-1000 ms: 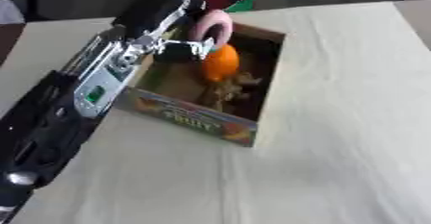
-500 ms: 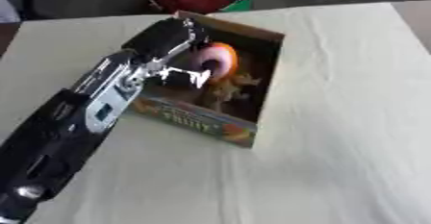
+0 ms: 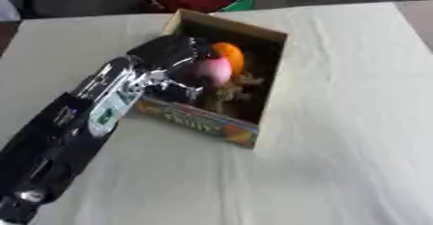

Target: Pick up objects on the table and place them in the box.

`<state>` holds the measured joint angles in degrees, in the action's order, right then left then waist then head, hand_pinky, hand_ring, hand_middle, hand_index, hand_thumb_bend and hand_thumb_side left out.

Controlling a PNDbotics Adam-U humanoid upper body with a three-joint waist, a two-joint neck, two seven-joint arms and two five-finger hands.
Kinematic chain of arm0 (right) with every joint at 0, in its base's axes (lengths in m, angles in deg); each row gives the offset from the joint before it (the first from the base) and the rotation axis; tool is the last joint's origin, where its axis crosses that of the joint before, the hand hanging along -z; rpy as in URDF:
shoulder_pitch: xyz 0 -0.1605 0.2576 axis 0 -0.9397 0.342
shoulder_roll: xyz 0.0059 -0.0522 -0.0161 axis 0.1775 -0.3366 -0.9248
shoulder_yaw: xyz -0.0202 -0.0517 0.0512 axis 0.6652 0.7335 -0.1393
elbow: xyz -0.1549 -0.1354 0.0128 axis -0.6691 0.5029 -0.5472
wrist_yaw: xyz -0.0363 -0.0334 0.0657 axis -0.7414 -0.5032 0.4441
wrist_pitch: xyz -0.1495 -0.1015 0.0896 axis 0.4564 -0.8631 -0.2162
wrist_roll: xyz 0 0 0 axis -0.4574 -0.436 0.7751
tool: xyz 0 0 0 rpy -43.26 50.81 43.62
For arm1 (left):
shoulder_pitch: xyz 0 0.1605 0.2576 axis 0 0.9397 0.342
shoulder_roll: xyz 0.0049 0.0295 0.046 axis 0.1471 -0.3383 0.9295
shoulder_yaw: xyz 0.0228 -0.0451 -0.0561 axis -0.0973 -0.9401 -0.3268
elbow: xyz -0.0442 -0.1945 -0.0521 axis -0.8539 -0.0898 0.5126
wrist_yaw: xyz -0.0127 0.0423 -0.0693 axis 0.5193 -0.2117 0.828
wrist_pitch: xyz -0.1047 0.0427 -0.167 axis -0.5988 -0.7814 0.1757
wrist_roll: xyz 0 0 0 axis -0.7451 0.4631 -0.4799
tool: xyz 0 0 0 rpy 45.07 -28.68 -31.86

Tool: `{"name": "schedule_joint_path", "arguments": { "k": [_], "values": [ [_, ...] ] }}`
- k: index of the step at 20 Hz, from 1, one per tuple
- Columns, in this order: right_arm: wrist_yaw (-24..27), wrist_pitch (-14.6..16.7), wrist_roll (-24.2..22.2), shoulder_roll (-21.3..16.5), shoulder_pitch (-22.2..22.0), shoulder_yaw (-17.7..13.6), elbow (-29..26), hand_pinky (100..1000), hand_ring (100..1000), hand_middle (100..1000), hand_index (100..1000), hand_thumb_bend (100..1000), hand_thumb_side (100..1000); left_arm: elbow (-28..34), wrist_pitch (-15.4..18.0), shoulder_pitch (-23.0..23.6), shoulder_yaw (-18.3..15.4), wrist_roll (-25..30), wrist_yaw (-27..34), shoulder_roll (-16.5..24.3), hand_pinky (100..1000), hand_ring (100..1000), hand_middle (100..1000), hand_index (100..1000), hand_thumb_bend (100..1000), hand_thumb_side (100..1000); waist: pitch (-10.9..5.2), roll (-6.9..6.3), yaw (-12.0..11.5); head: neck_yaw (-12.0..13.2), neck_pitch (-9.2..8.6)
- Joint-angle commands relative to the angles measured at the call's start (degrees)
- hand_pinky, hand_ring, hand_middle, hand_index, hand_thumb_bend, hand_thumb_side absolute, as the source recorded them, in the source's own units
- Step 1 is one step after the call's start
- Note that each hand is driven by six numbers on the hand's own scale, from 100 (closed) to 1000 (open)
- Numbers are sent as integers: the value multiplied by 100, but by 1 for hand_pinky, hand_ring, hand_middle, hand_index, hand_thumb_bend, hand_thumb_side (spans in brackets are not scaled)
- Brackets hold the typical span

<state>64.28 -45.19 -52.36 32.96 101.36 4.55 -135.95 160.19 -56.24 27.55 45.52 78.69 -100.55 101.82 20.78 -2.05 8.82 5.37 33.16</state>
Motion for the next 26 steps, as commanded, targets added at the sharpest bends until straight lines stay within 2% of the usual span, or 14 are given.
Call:
{"name": "schedule_joint_path", "arguments": {
  "k": [1, 4, 5, 8, 13, 17, 22, 26],
  "values": [
    [1, -6, -15, -105, 19, -22, -110, 750, 1000, 609, 808, 100, 856, 82, -112, -50, -56, 132, -119, 82, 593, 788, 777, 921, 149, 409, -160, 40, -7, -14, -47],
    [15, -8, -20, -114, 22, -17, -110, 750, 1000, 609, 808, 100, 852, 141, -196, -26, -74, 140, -148, 90, 603, 799, 786, 922, 209, 570, -186, 52, -27, -22, -37],
    [21, -6, -18, -120, 23, -16, -110, 750, 1000, 609, 808, 100, 850, 182, -229, -17, -86, 126, -144, 97, 605, 801, 787, 921, 238, 651, -194, 56, -34, -26, -30],
    [36, -3, -12, -129, 13, -15, -110, 750, 1000, 609, 808, 100, 851, 450, -364, -5, -193, -19, -23, 129, 606, 794, 779, 914, 249, 769, -216, 63, -57, -40, -16],
    [27, -28, -13, -119, -44, -28, -110, 750, 1000, 609, 808, 100, 852, 1307, -776, 61, -559, -709, 316, 331, 602, 777, 760, 895, 208, 772, -256, 59, -99, -84, 26],
    [27, -30, 15, -145, -82, -45, -110, 750, 1000, 609, 808, 100, 849, 2032, -1041, 267, -881, -1045, 845, 555, 599, 756, 740, 873, 204, 718, -302, 62, -160, -166, 110],
    [44, -21, 52, -184, -94, -51, -110, 751, 1000, 612, 808, 100, 845, 2981, -1242, 665, -1267, -1374, 1863, 857, 610, 739, 721, 850, 155, 711, -354, 77, -262, -268, 285],
    [56, 9, 82, -189, -101, -63, -110, 751, 1000, 613, 808, 100, 840, 3580, -1339, 1034, -1575, -2099, 2940, 956, 607, 701, 679, 807, 100, 765, -368, 126, -293, -318, 374]
  ]
}}
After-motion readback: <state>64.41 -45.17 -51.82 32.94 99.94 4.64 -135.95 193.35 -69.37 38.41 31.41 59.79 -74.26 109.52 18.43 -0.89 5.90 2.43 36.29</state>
